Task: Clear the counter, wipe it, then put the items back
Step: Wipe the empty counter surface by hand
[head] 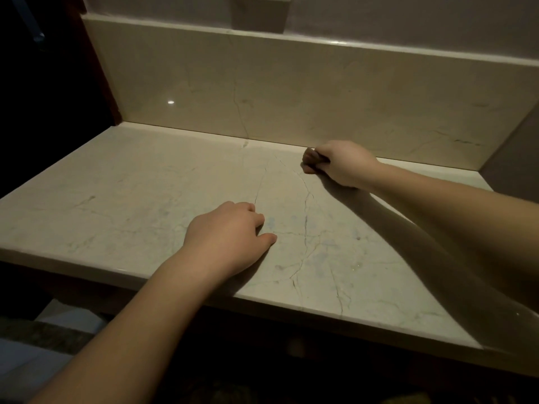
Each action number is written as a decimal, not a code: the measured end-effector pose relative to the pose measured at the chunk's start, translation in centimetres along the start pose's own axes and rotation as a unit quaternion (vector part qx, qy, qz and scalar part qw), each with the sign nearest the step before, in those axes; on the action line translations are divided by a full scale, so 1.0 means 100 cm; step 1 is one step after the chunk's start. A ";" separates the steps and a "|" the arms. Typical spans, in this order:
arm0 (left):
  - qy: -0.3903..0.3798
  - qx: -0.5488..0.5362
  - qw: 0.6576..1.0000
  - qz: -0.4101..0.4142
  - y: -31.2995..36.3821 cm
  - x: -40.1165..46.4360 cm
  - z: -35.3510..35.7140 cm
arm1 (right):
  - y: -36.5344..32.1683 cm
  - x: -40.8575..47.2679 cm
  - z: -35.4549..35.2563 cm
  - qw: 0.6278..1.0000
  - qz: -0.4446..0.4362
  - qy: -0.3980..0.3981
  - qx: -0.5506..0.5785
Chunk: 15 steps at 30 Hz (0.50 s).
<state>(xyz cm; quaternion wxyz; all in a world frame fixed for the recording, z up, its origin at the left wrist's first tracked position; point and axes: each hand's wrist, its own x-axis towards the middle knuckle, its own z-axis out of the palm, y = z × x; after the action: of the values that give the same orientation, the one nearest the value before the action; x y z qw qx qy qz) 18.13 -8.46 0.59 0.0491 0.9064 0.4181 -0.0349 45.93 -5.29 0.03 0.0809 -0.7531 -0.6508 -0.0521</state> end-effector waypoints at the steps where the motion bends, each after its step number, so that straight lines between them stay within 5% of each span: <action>1: -0.001 0.000 1.000 0.000 0.000 0.000 0.000 | 0.003 0.003 -0.001 1.000 0.013 -0.005 -0.001; 6: -0.004 -0.001 1.000 -0.006 0.000 -0.001 -0.002 | -0.004 0.027 -0.002 0.997 0.063 -0.001 0.035; 15: 0.001 0.000 1.000 -0.007 0.000 -0.001 -0.001 | -0.017 -0.013 -0.008 0.995 -0.062 -0.062 0.051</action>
<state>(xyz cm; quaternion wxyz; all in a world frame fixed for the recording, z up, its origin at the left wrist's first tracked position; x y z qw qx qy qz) 18.05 -8.48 0.74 0.0479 0.9036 0.4242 -0.0344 44.06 -6.45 0.69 0.0750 -0.7077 -0.7022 0.0232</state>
